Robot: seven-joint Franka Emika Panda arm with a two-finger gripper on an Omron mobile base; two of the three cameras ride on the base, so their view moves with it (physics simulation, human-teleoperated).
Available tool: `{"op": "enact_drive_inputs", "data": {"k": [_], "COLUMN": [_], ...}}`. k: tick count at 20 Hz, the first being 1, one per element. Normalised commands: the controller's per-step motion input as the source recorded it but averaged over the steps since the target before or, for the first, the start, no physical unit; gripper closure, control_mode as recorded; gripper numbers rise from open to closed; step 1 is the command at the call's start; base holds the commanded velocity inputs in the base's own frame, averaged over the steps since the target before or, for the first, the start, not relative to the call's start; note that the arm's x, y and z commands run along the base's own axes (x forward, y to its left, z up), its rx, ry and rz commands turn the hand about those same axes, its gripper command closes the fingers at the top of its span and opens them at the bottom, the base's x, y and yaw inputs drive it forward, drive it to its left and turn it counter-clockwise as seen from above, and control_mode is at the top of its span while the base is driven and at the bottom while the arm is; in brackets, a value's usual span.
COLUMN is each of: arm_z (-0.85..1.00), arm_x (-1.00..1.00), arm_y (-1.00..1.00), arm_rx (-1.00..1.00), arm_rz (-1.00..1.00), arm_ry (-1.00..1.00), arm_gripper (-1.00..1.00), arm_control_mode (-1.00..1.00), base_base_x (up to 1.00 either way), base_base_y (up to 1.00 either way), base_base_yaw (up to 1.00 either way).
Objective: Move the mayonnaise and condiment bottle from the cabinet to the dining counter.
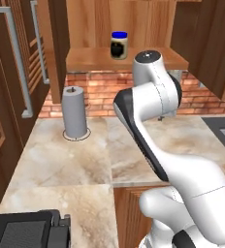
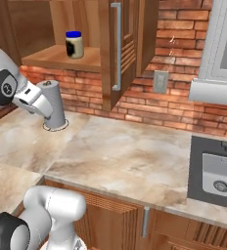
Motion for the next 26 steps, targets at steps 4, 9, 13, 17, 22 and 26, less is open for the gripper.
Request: {"op": "enact_drive_inputs", "data": {"k": [4,9,13,17,22,26], "arm_z": [0.46,0.69,0.46,0.21,0.13,0.20], "arm_x": [0.07,0.18,0.30,0.59,0.76,0.53], "arm_y": [0.04,0.00,0.00,0.00,0.03,0.12], "arm_rx": [-0.01,0.00,0.00,0.00,0.00,-0.01], "arm_rz": [0.02,0.10,0.14,0.16,0.16,0.13], "arm_ry": [-0.06,-0.19,-0.18,-0.09,-0.05,-0.10], "arm_gripper": [-1.00,-1.00,-1.00,-1.00,-1.00,-1.00], "arm_control_mode": [-1.00,-1.00,-1.00,-1.00,-1.00,-1.00], "base_base_x": [0.00,0.00,0.00,0.00,0.00,0.00], "base_base_y": [0.00,0.00,0.00,0.00,0.00,0.00], "base_base_yaw": [0.00,0.00,0.00,0.00,0.00,0.00]}}
